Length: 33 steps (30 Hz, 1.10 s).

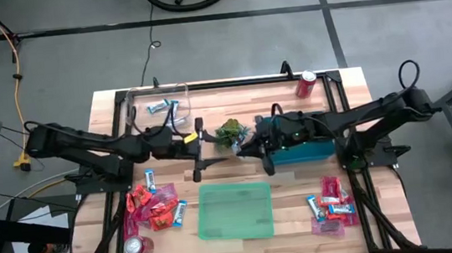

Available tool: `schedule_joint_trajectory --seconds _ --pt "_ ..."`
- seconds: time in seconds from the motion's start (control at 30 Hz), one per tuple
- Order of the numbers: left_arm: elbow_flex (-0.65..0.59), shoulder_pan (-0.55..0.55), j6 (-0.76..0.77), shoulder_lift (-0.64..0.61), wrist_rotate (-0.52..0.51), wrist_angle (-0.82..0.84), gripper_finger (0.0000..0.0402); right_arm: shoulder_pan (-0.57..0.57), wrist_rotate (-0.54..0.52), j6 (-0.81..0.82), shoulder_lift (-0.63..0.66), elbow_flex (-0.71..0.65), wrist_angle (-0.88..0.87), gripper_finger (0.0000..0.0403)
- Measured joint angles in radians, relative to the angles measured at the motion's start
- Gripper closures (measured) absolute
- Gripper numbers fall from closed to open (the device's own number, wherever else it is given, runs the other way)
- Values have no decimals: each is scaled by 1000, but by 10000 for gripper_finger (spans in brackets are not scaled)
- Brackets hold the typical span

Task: Sort candy
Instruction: Put the white chocolate bar into the transparent bin

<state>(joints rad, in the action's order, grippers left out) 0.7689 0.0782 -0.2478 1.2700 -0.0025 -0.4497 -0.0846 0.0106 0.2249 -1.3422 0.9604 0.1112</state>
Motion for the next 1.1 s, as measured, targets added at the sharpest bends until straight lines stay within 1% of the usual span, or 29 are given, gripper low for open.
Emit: schedule_joint_trajectory --seconds 0.07,0.23,0.33,0.5,0.6,0.7,0.93,1.0,1.1 --pt "0 2 0 15 -11 -7 191 0 0 1 -22 0 38 399" --pt "0 0 56 50 -62 -31 191 -9 -2 -47 -73 42 26 398" --pt "0 1 102 62 -51 -42 191 -14 -7 -108 -105 92 -30 398" --pt "0 0 131 66 -36 -88 191 -13 -66 -164 -145 167 -179 398" --pt "0 1 131 59 -34 -75 196 -13 -70 -199 -151 185 -188 398" --pt "0 1 102 54 -32 -70 221 -13 -70 -206 -142 196 -200 398" --pt "0 -1 108 24 -38 -59 318 -13 -94 -236 -126 209 -218 398" --pt "0 0 109 24 -39 -63 330 -14 -102 -237 -124 209 -214 398" --pt "0 0 129 23 -39 -63 324 -14 -103 -236 -124 209 -209 398"
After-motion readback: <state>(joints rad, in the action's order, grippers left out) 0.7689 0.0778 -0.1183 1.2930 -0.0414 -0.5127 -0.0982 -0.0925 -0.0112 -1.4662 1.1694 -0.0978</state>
